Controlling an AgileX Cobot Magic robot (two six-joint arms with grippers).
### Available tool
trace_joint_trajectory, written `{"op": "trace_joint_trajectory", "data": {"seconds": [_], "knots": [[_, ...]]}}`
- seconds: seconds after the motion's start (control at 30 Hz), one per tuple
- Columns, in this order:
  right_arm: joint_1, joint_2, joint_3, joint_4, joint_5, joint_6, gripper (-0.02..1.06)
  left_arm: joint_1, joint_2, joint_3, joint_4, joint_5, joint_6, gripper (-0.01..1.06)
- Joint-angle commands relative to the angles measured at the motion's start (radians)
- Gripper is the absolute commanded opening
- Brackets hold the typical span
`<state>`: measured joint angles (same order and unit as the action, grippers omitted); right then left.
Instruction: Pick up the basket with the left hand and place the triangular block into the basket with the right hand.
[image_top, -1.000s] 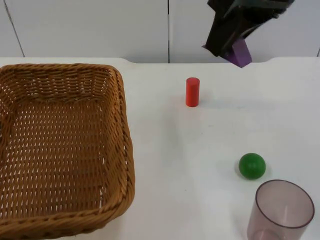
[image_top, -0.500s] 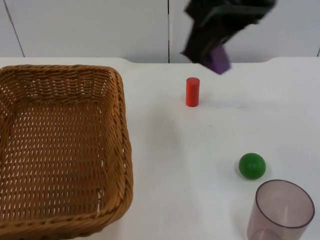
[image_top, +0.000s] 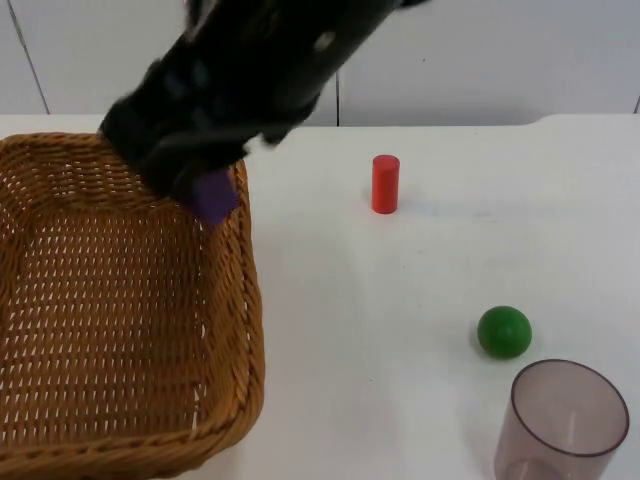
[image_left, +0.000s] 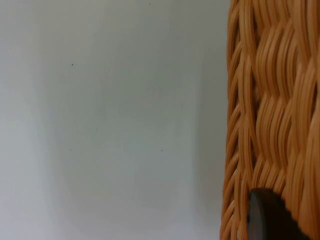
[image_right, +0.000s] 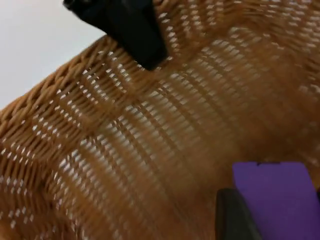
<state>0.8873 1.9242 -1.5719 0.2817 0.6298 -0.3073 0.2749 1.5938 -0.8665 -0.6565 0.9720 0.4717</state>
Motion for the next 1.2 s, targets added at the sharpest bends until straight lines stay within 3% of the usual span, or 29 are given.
{"op": "trace_joint_trajectory", "data": {"seconds": [0.0,0.17,0.27,0.3,0.33,0.43,0.57,0.8,0.9,1.07,1.17], "knots": [[0.026,0.038,-0.003,0.009,-0.079,-0.017,0.00,0.005,-0.006,0.003,-0.021,0.018,-0.006,0.00],[0.042,0.102,-0.003,0.009,-0.122,-0.023,0.04,0.005,-0.006,0.003,-0.023,0.018,-0.006,0.00],[0.042,0.135,-0.003,0.009,-0.122,-0.023,0.21,0.005,-0.006,0.003,-0.029,0.018,-0.006,0.00],[0.042,0.146,-0.003,0.009,-0.121,-0.023,0.35,0.005,-0.006,0.003,-0.033,0.018,-0.004,0.00],[0.042,0.146,-0.003,0.009,-0.121,-0.023,0.35,0.005,-0.006,0.003,-0.033,0.018,-0.004,0.00],[0.042,0.158,-0.003,0.009,-0.122,-0.019,0.55,0.005,-0.006,0.003,-0.040,0.018,0.002,0.00],[0.042,0.141,-0.003,0.009,-0.126,-0.019,0.64,0.005,-0.006,0.003,-0.040,0.018,0.002,0.00],[0.030,0.039,-0.003,-0.079,-0.100,-0.008,0.64,0.005,-0.006,0.003,-0.041,0.018,0.002,0.00],[-0.019,-0.068,-0.003,-0.126,-0.039,0.040,0.64,0.005,-0.006,0.003,-0.042,0.009,0.002,0.00],[-0.133,-0.232,0.006,-0.124,0.053,0.093,0.64,0.005,-0.006,0.003,-0.048,0.007,0.002,0.00],[-0.183,-0.334,0.054,-0.124,0.044,0.093,0.64,0.005,-0.006,0.003,-0.066,0.007,0.002,0.00]]}}
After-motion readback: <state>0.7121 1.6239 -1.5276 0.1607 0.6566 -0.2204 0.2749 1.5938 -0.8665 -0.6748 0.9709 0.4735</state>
